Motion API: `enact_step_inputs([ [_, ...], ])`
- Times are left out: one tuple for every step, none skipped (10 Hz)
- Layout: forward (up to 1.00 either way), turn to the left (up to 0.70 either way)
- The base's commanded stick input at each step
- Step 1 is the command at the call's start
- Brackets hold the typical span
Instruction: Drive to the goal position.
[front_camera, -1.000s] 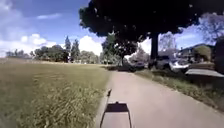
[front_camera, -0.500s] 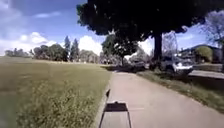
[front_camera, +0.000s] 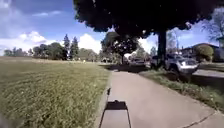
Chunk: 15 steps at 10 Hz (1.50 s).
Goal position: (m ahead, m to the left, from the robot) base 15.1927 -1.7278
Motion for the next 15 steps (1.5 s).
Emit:
enact_step_inputs([
  [1.0,0.0],
  [1.0,0.0],
  [1.0,0.0],
  [1.0,0.0],
  [1.0,0.0],
  [1.0,0.0],
  [1.0,0.0],
  [1.0,0.0],
  [1.0,-0.03],
  [1.0,-0.25],
  [1.0,-0.37],
  [1.0,-0.28],
  [1.0,0.0],
  [1.0,0.0],
  [1.0,0.0],
])
